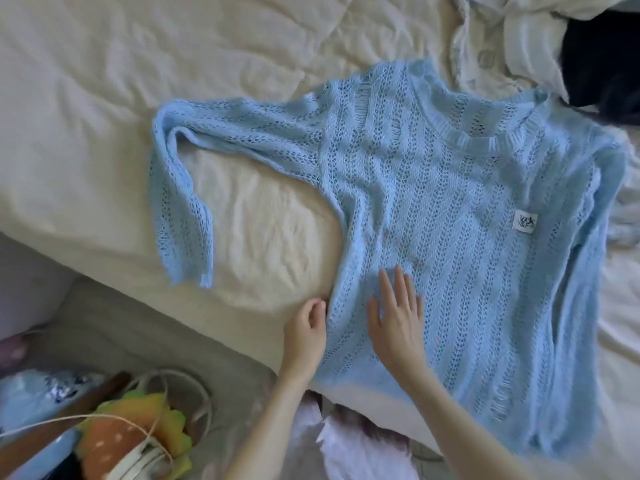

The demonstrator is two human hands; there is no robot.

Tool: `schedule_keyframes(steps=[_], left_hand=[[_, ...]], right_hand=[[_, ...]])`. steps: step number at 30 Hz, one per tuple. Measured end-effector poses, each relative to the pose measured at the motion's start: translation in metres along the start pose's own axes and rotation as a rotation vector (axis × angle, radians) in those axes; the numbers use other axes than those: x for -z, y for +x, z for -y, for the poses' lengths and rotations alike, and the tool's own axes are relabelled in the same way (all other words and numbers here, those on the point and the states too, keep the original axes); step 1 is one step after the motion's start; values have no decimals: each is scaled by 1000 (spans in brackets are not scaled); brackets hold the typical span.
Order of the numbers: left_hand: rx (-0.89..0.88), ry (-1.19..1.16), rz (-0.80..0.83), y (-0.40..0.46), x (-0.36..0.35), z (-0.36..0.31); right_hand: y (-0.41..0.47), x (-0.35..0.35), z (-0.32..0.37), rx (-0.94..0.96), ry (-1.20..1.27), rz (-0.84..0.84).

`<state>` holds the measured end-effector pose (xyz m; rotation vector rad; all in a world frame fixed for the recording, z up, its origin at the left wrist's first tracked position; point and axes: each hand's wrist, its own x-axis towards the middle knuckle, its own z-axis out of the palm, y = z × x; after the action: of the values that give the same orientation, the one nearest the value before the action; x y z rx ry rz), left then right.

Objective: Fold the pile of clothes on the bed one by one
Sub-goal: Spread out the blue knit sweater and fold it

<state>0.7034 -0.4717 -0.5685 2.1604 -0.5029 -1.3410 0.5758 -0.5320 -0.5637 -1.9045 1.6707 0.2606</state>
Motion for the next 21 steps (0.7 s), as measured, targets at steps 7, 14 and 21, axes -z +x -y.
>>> schedule_keyframes(steps=[7, 14, 21], left_hand=[[195, -168, 349, -7, -5, -11], [368, -458, 419, -17, -8, -32], [156, -189, 220, -13, 39, -22]], right_hand=[[-57, -3, -59, -39, -84, 89], [-50, 6, -61, -35, -110, 206], [-46, 15, -64, -7, -142, 310]])
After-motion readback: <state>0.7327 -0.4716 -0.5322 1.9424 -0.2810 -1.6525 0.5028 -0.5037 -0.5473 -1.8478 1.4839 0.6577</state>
